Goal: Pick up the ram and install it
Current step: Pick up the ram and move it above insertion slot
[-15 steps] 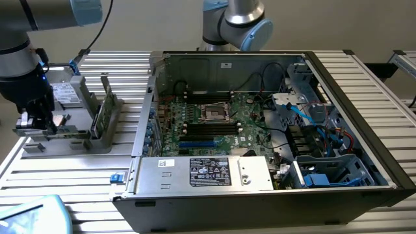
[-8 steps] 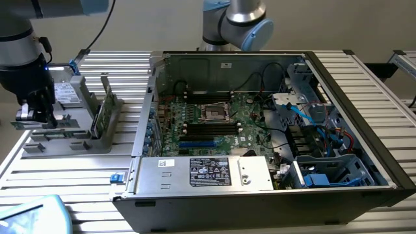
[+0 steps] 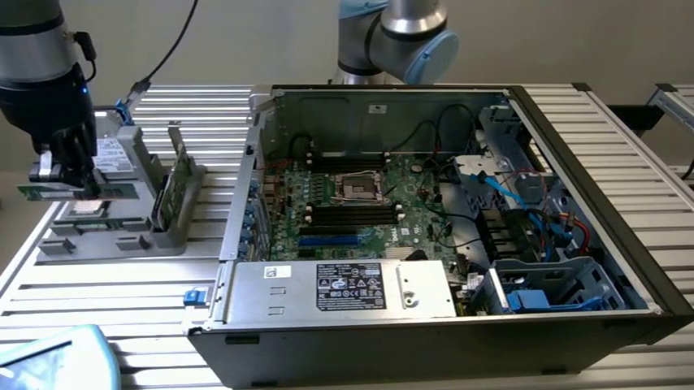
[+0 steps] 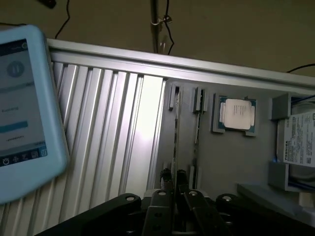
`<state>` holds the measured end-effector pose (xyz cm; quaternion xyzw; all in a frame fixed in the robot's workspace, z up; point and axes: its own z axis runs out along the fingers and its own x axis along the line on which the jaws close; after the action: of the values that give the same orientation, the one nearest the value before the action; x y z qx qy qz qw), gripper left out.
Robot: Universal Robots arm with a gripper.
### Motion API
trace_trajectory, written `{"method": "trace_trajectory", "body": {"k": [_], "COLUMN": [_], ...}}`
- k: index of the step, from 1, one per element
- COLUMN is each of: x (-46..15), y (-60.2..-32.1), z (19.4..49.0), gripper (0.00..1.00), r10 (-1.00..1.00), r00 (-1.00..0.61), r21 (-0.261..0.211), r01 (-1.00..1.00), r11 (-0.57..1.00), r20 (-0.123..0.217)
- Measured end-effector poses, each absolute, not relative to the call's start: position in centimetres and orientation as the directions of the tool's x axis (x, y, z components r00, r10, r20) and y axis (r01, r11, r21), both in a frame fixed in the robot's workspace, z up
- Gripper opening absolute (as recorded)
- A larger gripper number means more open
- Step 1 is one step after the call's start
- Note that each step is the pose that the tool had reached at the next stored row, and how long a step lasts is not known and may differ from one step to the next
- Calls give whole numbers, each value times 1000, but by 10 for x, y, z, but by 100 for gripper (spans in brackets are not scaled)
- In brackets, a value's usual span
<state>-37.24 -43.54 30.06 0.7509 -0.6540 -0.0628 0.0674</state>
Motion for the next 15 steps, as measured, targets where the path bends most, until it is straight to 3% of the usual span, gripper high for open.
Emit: {"method": "trace_trajectory", "body": {"k": [15], "x": [-353], "y": [-443], "z": [324], "gripper": [14], "r10": [-988], "r00": [155], "r21": [181], "r01": [-971], "r11": [-156], "r20": [-19]}}
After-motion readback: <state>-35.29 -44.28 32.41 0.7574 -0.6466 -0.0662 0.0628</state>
